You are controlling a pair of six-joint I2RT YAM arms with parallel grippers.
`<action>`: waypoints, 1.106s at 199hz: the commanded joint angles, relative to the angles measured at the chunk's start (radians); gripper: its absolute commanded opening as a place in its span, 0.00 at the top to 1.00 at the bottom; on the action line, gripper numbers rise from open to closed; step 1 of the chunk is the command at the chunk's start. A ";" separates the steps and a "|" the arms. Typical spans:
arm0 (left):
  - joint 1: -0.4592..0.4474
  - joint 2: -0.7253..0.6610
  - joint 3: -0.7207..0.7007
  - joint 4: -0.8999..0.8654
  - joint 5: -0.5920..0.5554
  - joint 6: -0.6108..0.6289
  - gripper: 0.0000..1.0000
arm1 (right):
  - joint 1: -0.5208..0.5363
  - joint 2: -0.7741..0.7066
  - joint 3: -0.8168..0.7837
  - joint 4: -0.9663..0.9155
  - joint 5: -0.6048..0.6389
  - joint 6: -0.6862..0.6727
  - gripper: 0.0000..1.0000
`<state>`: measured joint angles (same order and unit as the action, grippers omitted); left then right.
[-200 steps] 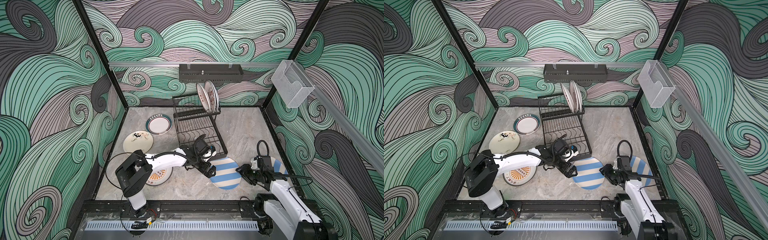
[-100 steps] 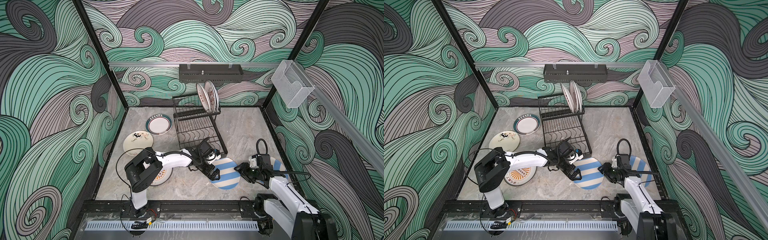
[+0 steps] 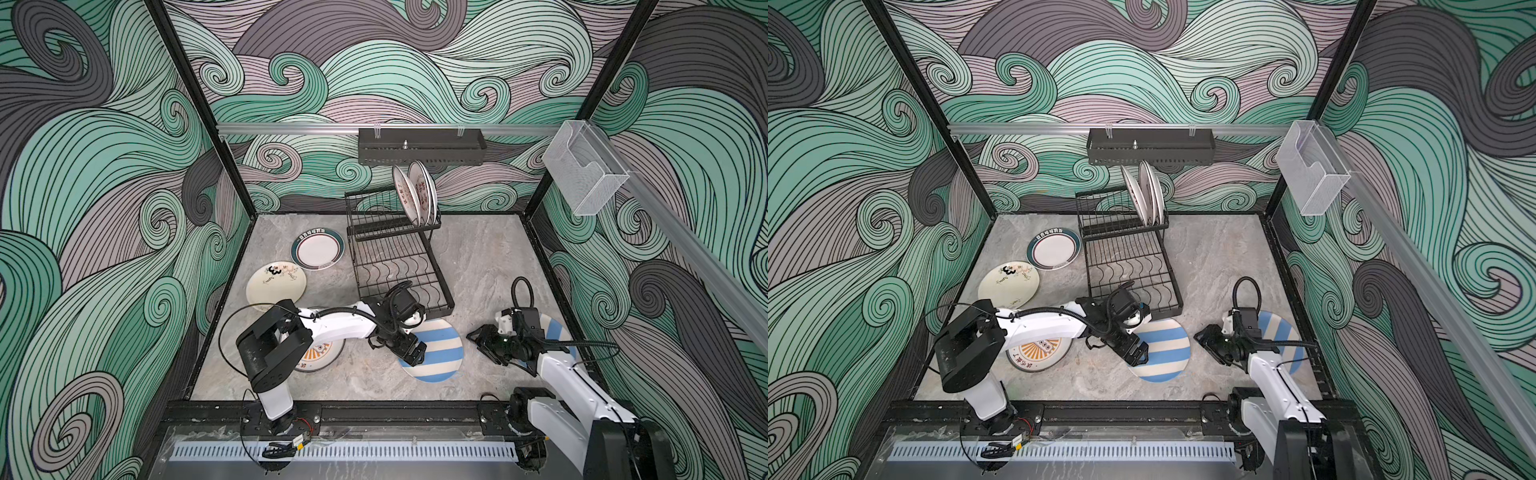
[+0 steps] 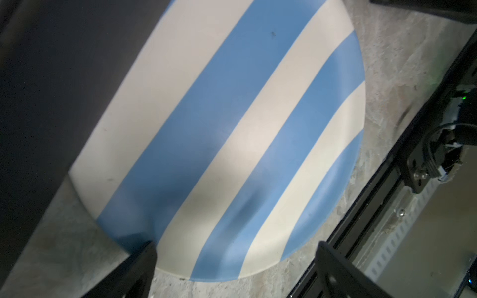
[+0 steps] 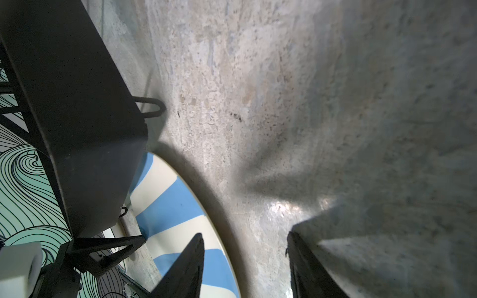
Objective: Load plates into a dish rack
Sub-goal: Move the plate to the bottom-center of the table, then pick up the plate from the bottom-center of the table.
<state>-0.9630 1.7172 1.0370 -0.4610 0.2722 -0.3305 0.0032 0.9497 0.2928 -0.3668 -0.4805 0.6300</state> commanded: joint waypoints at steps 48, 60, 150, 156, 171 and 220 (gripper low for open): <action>0.023 -0.181 -0.073 -0.113 -0.194 -0.080 0.02 | 0.129 0.067 0.007 -0.036 -0.002 -0.034 0.45; 0.023 -0.196 -0.092 -0.110 -0.207 -0.093 0.01 | 0.150 0.081 0.011 -0.030 -0.001 -0.039 0.44; 0.029 -0.104 -0.162 0.073 -0.064 -0.064 0.01 | 0.212 0.258 0.069 0.002 -0.097 -0.124 0.43; 0.029 -0.099 -0.157 0.075 -0.057 -0.057 0.01 | 0.214 0.267 0.070 0.027 -0.106 -0.124 0.43; 0.029 -0.091 -0.155 0.099 -0.032 -0.049 0.01 | 0.218 0.284 0.069 0.038 -0.122 -0.127 0.43; 0.029 -0.057 -0.141 0.136 0.040 -0.021 0.01 | 0.242 0.312 0.067 0.049 -0.155 -0.125 0.45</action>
<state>-0.9405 1.6260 0.8719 -0.3500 0.2565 -0.3832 0.2241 1.2297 0.3859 -0.2596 -0.6617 0.5217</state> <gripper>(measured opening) 0.986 0.558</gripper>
